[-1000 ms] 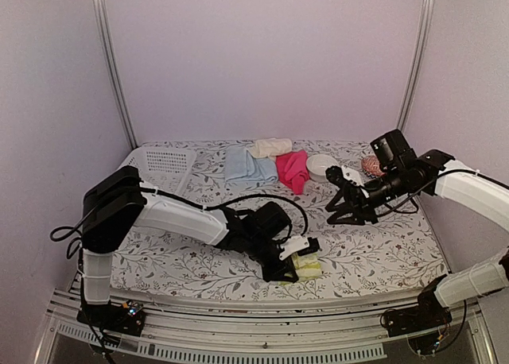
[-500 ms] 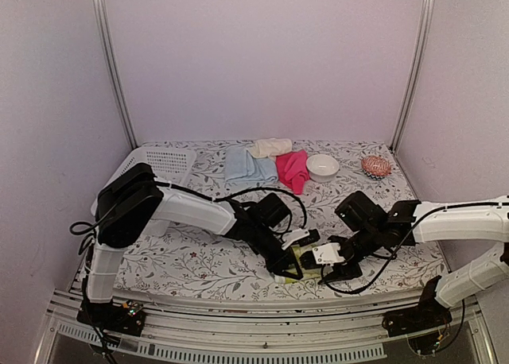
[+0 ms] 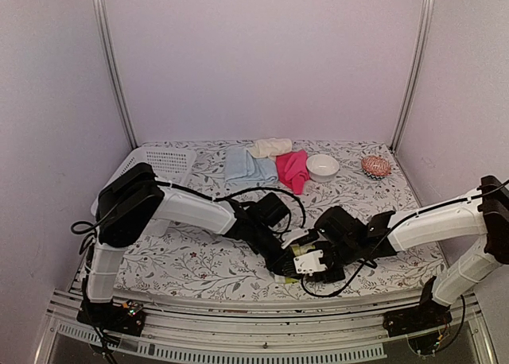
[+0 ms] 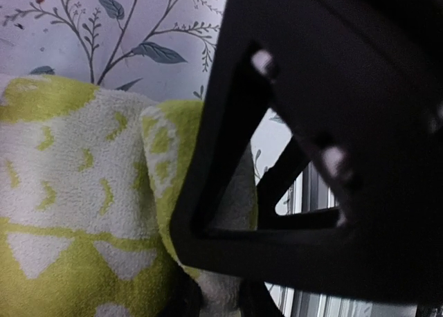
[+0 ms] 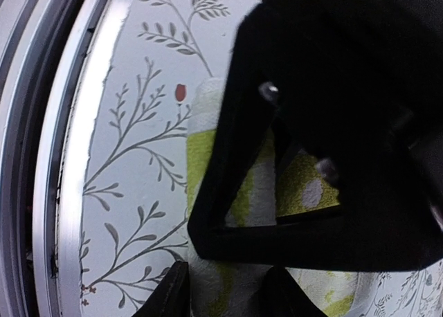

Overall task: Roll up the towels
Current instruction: Roll the towel at the center of the board.

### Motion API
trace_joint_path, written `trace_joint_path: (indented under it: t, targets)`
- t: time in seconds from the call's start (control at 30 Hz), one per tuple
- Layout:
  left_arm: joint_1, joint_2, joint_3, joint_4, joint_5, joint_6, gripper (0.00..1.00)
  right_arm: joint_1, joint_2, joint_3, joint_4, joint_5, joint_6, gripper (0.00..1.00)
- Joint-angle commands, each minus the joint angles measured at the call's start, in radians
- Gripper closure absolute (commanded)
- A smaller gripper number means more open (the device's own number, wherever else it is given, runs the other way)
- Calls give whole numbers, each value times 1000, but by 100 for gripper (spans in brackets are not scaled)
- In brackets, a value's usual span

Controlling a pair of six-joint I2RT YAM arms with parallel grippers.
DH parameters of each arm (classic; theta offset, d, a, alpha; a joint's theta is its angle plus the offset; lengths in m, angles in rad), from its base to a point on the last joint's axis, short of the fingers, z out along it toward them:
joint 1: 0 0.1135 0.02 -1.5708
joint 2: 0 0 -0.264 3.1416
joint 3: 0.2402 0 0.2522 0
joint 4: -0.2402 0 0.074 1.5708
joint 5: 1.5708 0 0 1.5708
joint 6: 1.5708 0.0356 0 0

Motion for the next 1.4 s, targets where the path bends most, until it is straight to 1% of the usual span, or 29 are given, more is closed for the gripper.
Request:
trace_joint_path:
  t: [0.0,0.07,0.1,0.13,0.17,0.23,0.37,0.47,0.6,0.7,0.87,1.03,1.2,1.37]
  targets:
    - [17,63,-73,-122,-58,-26,79,7,54,-14,-14,40,14,71]
    - [27,25,-105,-87,-79,-38,70,7,61,-11,-43,12,13,78]
    - [30,0,-127,-69,-90,-42,64,3,64,-9,-66,-9,15,80]
    - [33,-31,-152,-48,-104,-43,59,-3,66,-2,-91,-43,16,85]
    - [33,-66,-183,-22,-133,-48,55,-16,70,10,-119,-81,20,87]
    - [33,-143,-257,47,-199,-65,50,-58,88,39,-176,-169,28,89]
    - [34,-300,-402,175,-304,-112,47,-158,156,119,-283,-322,32,91]
    - [33,-380,-491,246,-369,-144,47,-224,251,194,-372,-431,25,91]
    - [23,-473,-597,332,-479,-171,48,-274,394,304,-484,-502,13,91]
    - [-9,-531,-637,374,-550,-150,49,-306,494,398,-591,-556,-2,91]
    - [-139,-572,-649,399,-688,-7,51,-336,627,530,-746,-615,-29,91]
    - [-188,-537,-619,434,-675,78,56,-360,754,638,-816,-626,-2,91]
    - [-246,-449,-507,408,-775,224,50,-361,805,667,-839,-637,7,91]
    - [-271,-341,-386,344,-847,356,49,-361,812,677,-840,-641,18,91]
